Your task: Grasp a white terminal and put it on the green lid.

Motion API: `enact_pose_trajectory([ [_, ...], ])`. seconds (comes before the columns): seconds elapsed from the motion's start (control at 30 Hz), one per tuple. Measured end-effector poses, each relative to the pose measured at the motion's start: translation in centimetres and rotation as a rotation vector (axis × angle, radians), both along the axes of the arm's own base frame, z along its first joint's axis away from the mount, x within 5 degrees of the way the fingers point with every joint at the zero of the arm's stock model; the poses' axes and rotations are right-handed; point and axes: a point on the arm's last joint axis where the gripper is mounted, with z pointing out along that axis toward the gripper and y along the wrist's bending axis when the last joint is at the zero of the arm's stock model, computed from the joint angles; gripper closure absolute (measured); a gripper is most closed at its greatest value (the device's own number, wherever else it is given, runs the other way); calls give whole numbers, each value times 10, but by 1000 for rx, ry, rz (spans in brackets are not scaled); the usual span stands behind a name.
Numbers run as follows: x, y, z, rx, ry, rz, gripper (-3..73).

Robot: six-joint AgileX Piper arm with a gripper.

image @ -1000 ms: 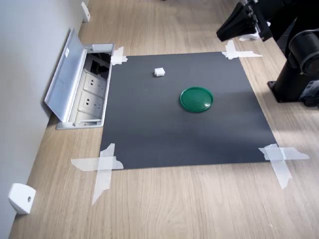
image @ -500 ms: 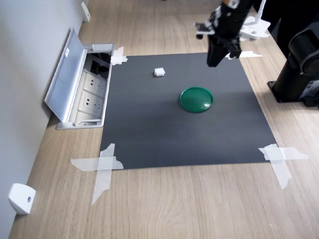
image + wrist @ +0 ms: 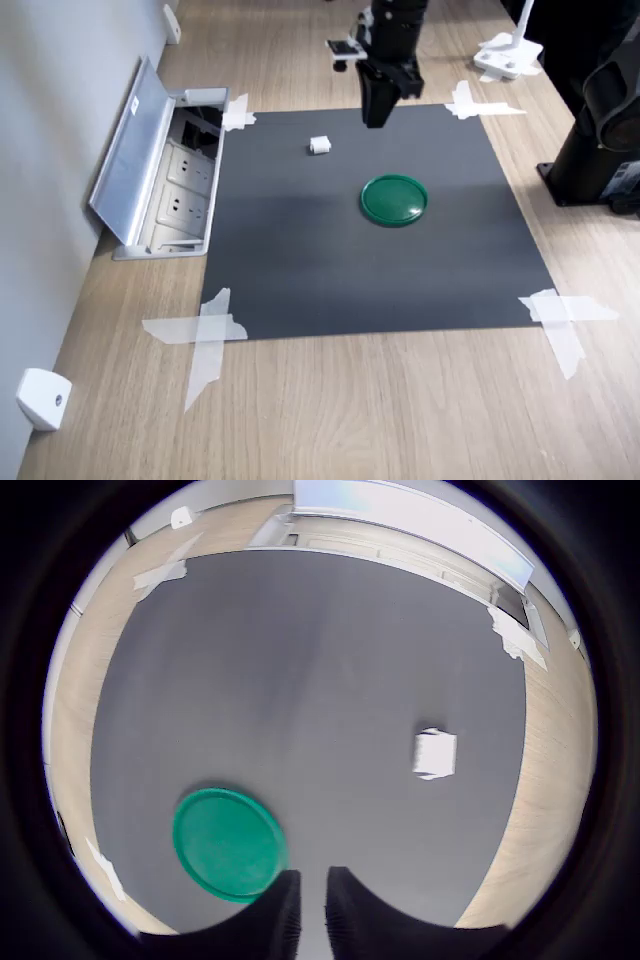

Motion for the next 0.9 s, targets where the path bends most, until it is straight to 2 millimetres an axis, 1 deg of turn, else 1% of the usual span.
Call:
enact_pose_trajectory([
  [0.07, 4, -8, -1, -5, 13, 7, 476],
  [0.13, 10, -15, -1, -6, 18, 5, 384],
  [0.3, 25, -23, 3, -23, 5, 10, 166],
  [0.4, 36, -28, 1, -42, 3, -2, 78],
  [0.53, 45, -34, -12, -56, 42, -22, 35],
  [0.67, 52, -38, -27, -69, 78, -17, 30],
  [0.9, 62, -42, -48, -79, 88, 2, 29],
])
